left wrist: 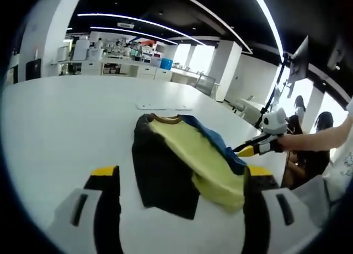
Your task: Fold the garment on the visible template until the final outline fits inside the template.
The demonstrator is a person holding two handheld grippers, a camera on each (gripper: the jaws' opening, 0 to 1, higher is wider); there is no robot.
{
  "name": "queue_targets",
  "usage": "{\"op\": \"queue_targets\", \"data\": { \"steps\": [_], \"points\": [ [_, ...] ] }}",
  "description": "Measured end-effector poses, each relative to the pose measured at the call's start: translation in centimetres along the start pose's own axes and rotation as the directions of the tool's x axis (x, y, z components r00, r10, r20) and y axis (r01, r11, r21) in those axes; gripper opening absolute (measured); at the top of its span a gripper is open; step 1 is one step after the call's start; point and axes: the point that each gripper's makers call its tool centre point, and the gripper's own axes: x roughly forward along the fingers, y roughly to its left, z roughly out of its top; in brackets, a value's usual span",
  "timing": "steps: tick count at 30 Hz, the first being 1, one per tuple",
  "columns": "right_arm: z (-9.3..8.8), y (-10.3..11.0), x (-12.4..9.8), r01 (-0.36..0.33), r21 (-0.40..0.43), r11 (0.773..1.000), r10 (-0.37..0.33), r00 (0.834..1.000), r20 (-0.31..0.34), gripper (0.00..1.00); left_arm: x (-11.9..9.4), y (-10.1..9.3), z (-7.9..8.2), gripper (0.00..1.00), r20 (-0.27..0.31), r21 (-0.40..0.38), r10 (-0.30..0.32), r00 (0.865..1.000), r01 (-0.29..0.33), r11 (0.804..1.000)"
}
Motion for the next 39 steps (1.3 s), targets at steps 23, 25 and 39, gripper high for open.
{"op": "queue_targets", "data": {
  "steps": [23, 25, 39],
  "points": [
    [0.6, -1.7, -1.4, 0.02, 0.015, 1.0, -0.02, 1.0, 0.004, 0.0, 0.1, -0.3, -0.8, 0.89, 0.002, -0.017, 0.005, 1.0, -0.004, 1.0],
    [0.7, -2.5, -2.9, 0.044, 0.015, 0.999, -0.044, 0.999, 0.012, 0.0, 0.2, -0.4, -1.0, 0.88, -0.003, -0.014, 0.004, 1.0, -0.004, 1.0],
    [-0.2, -9.7, -11.3, 0.25, 0.069, 0.966, -0.252, 0.967, 0.03, 0.0, 1.6, -1.8, -1.9, 0.88, -0.016, -0.006, -0.027, 0.999, 0.027, 1.0]
  ]
}}
